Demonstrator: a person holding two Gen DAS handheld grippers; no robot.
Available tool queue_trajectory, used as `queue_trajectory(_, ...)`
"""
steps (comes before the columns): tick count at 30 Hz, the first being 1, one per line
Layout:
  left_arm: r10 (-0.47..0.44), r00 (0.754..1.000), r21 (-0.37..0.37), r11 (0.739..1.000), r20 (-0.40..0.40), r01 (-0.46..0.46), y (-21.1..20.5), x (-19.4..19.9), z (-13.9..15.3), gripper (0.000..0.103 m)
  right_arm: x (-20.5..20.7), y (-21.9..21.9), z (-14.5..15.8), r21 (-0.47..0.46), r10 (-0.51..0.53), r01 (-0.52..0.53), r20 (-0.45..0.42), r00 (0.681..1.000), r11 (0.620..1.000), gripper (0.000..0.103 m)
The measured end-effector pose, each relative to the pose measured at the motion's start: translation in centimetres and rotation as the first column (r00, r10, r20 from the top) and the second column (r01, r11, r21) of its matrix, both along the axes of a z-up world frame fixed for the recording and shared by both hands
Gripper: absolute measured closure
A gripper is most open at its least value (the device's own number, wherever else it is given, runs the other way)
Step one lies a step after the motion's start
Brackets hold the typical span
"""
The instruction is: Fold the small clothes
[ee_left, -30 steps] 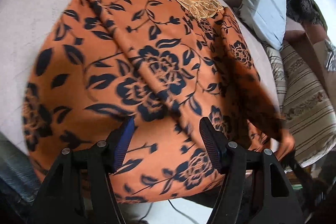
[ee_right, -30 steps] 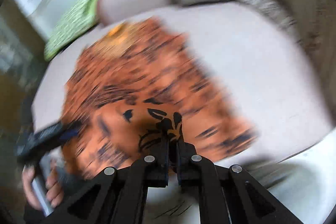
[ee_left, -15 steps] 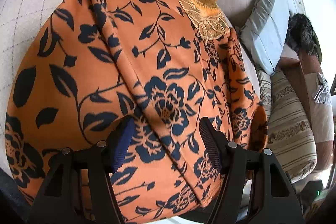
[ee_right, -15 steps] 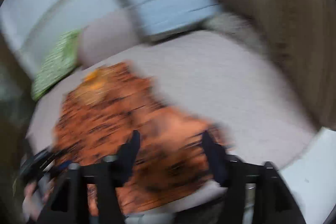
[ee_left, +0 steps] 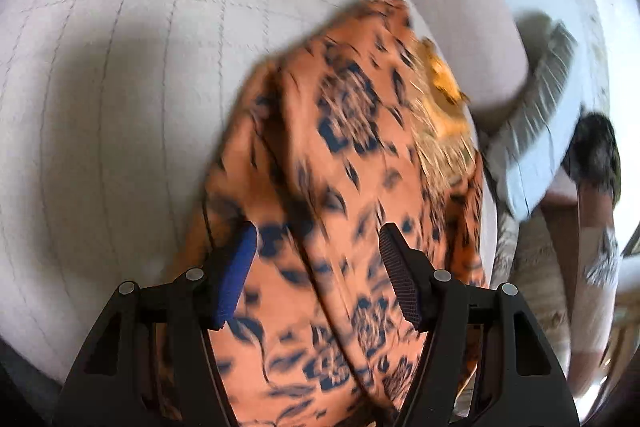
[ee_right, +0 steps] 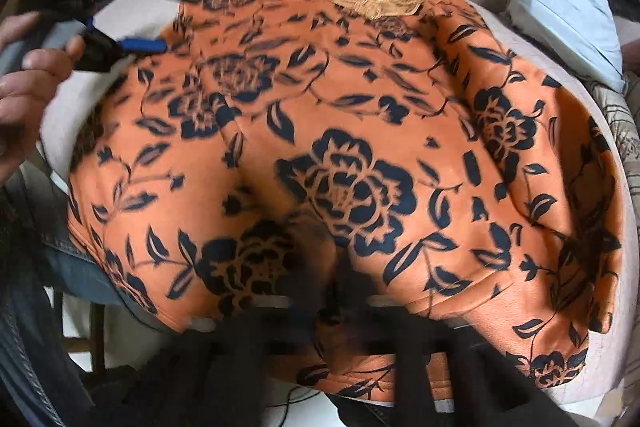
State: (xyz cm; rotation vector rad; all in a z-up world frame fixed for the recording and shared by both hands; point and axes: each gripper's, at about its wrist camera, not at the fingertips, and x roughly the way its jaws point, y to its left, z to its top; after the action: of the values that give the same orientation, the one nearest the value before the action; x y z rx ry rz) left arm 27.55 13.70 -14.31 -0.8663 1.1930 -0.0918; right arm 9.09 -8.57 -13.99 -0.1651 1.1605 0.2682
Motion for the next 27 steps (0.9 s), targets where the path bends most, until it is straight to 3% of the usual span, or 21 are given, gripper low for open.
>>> queue_trajectory(3,0.002,1.0,-0.005,1.0,0.019,-0.002,0.9,2.0,-0.1,0.039,-0.8,-1.2,2.7,0.091,-0.025,0.019,0.065,0.998,0.996,0.098)
queue_trajectory(5,-0.012,0.999,-0.013,1.0,0.048,0.013,1.2,2.9,0.0,0.043,-2.4,-2.4,4.9,0.218,-0.021,-0.005,0.116,0.993,0.976,0.098)
queue_trajectory(7,-0.012,0.998,-0.022,1.0,0.063,0.014,1.5,3.4,-0.2,0.07,-3.0,-2.4,4.2,0.264,-0.027,0.008,0.067,0.997,0.965,0.098)
queue_trajectory(8,-0.005,0.998,-0.02,1.0,0.057,0.007,1.6,3.5,-0.5,0.098,-2.7,-1.7,3.1,0.26,-0.02,0.011,0.034,0.999,0.966,0.098)
queue_trajectory(10,0.012,0.996,-0.026,1.0,0.089,-0.01,2.6,3.2,0.0,0.099,-3.0,-0.7,1.7,0.217,-0.001,0.002,-0.004,1.0,0.976,0.098)
queue_trajectory(14,0.049,0.99,0.024,0.998,0.135,-0.053,4.5,2.3,1.8,0.099,-4.5,0.1,4.7,0.276,0.066,-0.086,0.083,0.994,0.957,0.098)
queue_trajectory(17,0.055,0.997,0.086,0.995,0.047,-0.059,4.4,3.2,-0.2,0.098,-4.5,2.1,1.6,0.284,0.137,-0.133,0.005,0.991,0.949,0.098)
queue_trajectory(19,0.053,0.999,0.047,0.998,0.002,-0.053,4.4,3.1,-1.8,0.098,-4.5,3.7,-1.4,0.189,0.179,-0.159,-0.095,0.979,0.969,0.098)
queue_trajectory(21,0.067,0.998,0.018,0.998,0.004,-0.067,4.6,2.4,-1.4,0.093,-5.1,3.4,-0.6,0.216,0.188,-0.167,-0.081,0.979,0.962,0.098)
queue_trajectory(24,0.033,0.999,0.042,0.999,0.009,-0.034,4.4,1.6,0.0,0.079,-5.0,0.5,1.5,0.394,0.171,-0.131,-0.067,0.983,0.91,0.082)
queue_trajectory(25,0.019,1.0,0.078,0.997,0.006,-0.02,4.2,1.1,0.7,0.079,-4.9,-0.7,1.8,0.44,0.148,-0.103,-0.069,0.987,0.892,0.066)
queue_trajectory(26,0.001,1.0,0.13,0.992,-0.002,-0.001,3.9,0.4,1.6,0.079,-4.7,-1.9,2.2,0.453,0.104,-0.067,-0.058,0.993,0.889,0.056)
queue_trajectory(27,-0.025,1.0,0.19,0.982,0.006,0.024,3.2,-0.6,2.7,0.078,-4.6,-2.5,2.3,0.45,0.069,-0.039,-0.049,0.996,0.892,0.056)
